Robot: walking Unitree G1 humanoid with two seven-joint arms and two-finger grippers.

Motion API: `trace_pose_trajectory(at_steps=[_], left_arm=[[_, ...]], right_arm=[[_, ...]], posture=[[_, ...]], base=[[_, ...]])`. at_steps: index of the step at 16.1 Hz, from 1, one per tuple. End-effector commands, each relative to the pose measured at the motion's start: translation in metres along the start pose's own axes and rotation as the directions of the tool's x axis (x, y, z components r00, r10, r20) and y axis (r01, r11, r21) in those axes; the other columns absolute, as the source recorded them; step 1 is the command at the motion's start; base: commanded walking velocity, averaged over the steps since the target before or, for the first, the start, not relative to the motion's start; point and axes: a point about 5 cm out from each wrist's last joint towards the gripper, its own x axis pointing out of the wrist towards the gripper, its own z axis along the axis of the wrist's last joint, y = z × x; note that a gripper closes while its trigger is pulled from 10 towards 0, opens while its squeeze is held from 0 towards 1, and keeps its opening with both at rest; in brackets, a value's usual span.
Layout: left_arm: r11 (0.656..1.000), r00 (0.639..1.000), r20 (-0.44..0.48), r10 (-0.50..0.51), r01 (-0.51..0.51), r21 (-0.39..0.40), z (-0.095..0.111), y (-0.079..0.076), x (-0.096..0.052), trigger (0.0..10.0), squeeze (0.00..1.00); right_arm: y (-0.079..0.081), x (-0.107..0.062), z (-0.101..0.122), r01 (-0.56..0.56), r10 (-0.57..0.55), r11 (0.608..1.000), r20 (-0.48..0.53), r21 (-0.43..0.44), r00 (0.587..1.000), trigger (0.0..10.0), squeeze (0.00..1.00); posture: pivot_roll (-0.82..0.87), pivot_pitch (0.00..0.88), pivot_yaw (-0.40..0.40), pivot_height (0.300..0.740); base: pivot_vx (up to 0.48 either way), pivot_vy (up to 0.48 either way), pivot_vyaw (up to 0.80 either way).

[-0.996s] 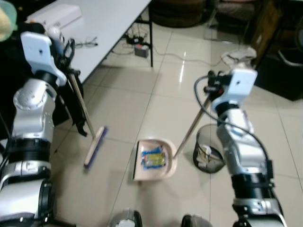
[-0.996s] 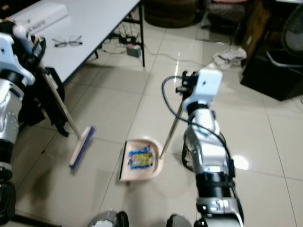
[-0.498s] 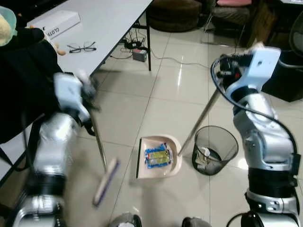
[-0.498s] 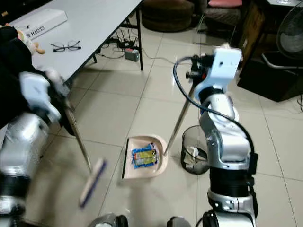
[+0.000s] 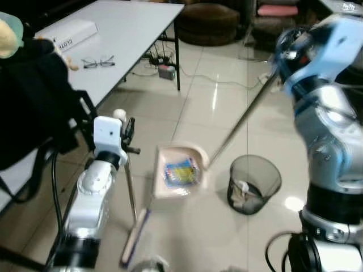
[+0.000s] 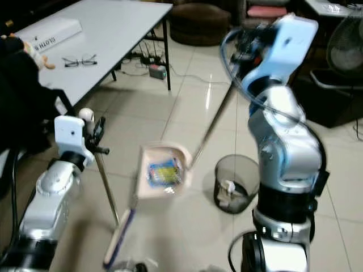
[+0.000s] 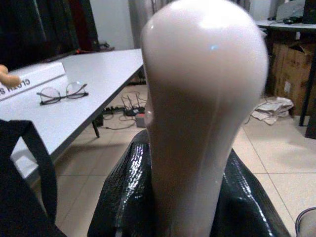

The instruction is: Sweep floor

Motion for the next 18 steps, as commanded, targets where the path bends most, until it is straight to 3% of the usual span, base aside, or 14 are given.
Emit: trace_pose_trajectory(at_steps=[1, 13, 14, 16, 18], left_arm=[[1.0, 1.0, 0.017, -0.009, 0.009, 0.027, 0.006, -0.007, -0.001, 10.0, 0.0], [0.999, 0.999, 0.003, 0.033, -0.033, 0.032, 0.007, -0.011, -0.004, 10.0, 0.0], [0.999, 1.0, 0.006, 0.028, -0.028, 0.044, 0.007, -0.011, -0.004, 10.0, 0.0], [0.999, 1.0, -0.002, 0.028, -0.028, 0.031, 0.008, -0.014, -0.004, 10.0, 0.0], [0.997, 0.999, 0.032, 0.012, -0.015, 0.074, 0.012, -0.016, -0.004, 10.0, 0.0]], right_arm=[[-0.006, -0.002, 0.015, 0.016, -0.017, 1.0, 0.044, 0.021, 0.999, 10.0, 0.0], [-0.011, 0.003, 0.025, 0.017, -0.019, 0.994, 0.013, 0.107, 1.0, 10.0, 0.0], [-0.011, 0.002, 0.025, 0.018, -0.019, 0.995, 0.01, 0.101, 1.0, 10.0, 0.0], [-0.007, 0.0, 0.02, -0.01, 0.01, 1.0, -0.012, 0.016, 1.0, 10.0, 0.0], [-0.004, -0.002, 0.01, -0.002, 0.0, 0.997, -0.027, -0.072, 1.0, 10.0, 0.0]], posture=[[-0.09, 0.0, 0.083, 0.74], [-0.1, 0.0, 0.062, 0.74], [-0.1, 0.0, 0.062, 0.74], [-0.1, 0.0, 0.064, 0.74], [-0.1, 0.0, 0.064, 0.74]], base=[[0.0, -0.439, 0.0], [0.0, -0.424, 0.0], [0.0, -0.394, 0.0], [0.0, 0.0, 0.0], [0.0, 0.0, 0.0]])
